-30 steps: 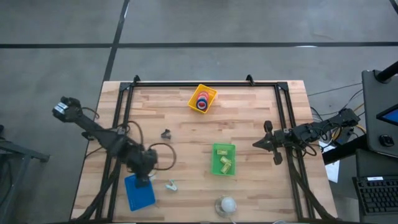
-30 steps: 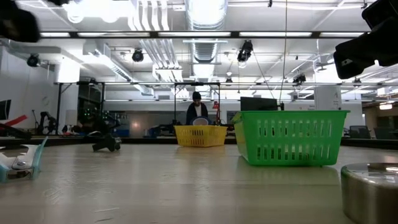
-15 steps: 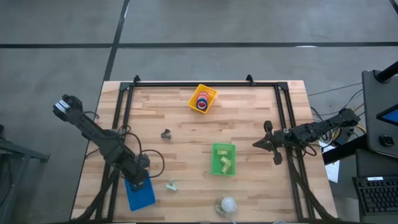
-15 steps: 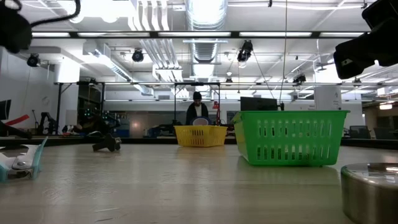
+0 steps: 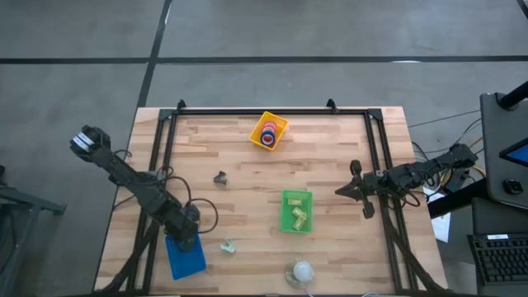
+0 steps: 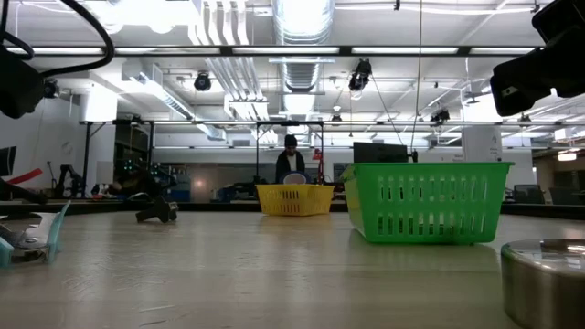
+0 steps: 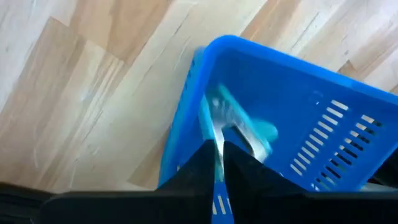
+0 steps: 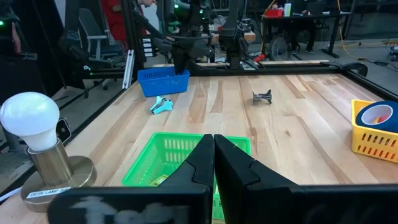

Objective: Pick and place Stapler, Stapler remover, tape
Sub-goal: Put the right light blue stapler into the blue bin, then put the light blue stapler into the blue bin

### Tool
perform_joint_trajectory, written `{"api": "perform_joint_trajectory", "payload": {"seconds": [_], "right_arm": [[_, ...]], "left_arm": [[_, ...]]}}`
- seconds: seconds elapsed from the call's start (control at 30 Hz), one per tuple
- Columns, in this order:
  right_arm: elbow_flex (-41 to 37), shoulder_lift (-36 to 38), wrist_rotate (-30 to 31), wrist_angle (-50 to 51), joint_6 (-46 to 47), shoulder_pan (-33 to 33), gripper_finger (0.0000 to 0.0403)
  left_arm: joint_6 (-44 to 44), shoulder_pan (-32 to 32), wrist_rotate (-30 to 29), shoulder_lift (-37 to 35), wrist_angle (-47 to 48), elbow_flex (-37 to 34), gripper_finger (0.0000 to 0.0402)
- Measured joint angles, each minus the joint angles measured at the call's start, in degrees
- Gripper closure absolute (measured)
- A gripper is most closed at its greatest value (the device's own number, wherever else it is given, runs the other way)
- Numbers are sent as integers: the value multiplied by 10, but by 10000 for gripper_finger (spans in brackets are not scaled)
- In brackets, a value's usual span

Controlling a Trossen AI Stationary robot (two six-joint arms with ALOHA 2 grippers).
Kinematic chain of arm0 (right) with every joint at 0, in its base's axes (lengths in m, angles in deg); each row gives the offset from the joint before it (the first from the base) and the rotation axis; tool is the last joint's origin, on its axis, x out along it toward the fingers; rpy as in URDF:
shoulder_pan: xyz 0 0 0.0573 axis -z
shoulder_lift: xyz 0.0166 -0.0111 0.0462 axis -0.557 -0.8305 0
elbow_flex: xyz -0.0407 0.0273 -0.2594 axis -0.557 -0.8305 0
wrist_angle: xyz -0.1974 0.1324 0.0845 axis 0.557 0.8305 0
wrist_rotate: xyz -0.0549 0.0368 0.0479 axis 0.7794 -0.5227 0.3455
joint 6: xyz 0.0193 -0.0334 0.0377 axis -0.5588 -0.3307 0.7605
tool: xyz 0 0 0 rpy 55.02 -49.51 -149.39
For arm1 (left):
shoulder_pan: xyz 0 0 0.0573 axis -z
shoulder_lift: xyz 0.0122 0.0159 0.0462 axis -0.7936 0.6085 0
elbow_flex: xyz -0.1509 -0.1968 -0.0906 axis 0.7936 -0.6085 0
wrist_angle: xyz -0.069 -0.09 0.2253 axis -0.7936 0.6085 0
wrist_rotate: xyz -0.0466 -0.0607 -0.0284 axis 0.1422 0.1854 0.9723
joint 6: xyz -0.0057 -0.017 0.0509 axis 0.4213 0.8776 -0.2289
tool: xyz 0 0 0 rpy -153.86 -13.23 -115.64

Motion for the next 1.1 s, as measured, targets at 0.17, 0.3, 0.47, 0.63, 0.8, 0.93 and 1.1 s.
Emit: {"api": "perform_joint_trajectory", "payload": {"seconds": [0.17,0.3,0.47,0.63,0.8,0.93,1.1], "right_arm": [[0,0,0,0,0,0,394],[0,0,0,0,0,0,394],[0,0,0,0,0,0,394],[0,0,0,0,0,0,394],[0,0,0,0,0,0,394],[0,0,0,0,0,0,394],[0,0,0,0,0,0,394]], "left_arm": [[3,-9,-4,0,-1,5,337],[-8,-12,3,-1,-1,15,308],[-35,-22,-17,-10,-21,41,287],[-127,-33,-123,-20,-100,77,283],[-295,-40,-188,-3,-182,86,287],[-416,-51,-204,28,-195,83,286],[-511,-53,-218,85,-199,83,291]]}}
